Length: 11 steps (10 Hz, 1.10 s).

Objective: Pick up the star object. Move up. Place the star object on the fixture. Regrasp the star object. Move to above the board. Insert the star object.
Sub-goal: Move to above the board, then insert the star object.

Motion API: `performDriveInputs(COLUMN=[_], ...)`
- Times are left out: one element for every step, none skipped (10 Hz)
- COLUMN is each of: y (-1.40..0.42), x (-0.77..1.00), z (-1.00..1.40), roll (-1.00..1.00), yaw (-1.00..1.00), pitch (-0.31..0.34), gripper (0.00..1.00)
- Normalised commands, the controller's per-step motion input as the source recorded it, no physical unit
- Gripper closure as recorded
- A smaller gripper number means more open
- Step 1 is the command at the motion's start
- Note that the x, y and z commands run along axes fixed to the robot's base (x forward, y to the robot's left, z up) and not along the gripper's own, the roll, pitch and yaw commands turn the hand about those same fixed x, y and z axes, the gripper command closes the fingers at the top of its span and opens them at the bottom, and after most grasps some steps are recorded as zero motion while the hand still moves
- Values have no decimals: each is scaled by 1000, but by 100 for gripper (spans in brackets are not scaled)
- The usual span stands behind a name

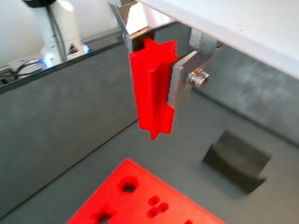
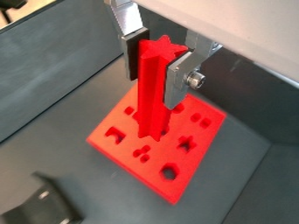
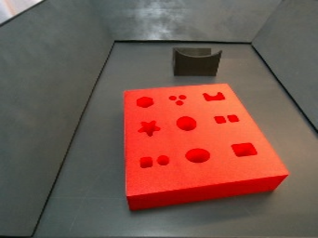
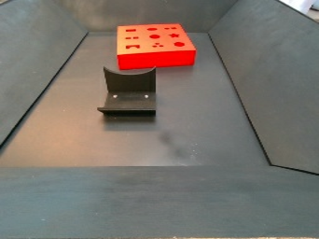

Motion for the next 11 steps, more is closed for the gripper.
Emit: performDriveInputs(y=[-202,-91,-109,0,-120,-120,-260,-266,-229,-220,-217], x=[-143,-83,0,0,-31,129,0,-74,-83,-89,-74], z=[29,17,-66,-49,-457,-611,-611,-549,-549,-569,-551], roll=[-376,-228,0,-19,-109,-180,-123,-81,-71,-61,-61], yaw=[-39,-24,0,0,-180,-440,-609,-766,-817,-834,-837], pitch=[-48,-29,0,-6,-43,0,-99,-204,-209,-209,-199], gripper=[100,100,100,100,100,100,100,100,100,100,100])
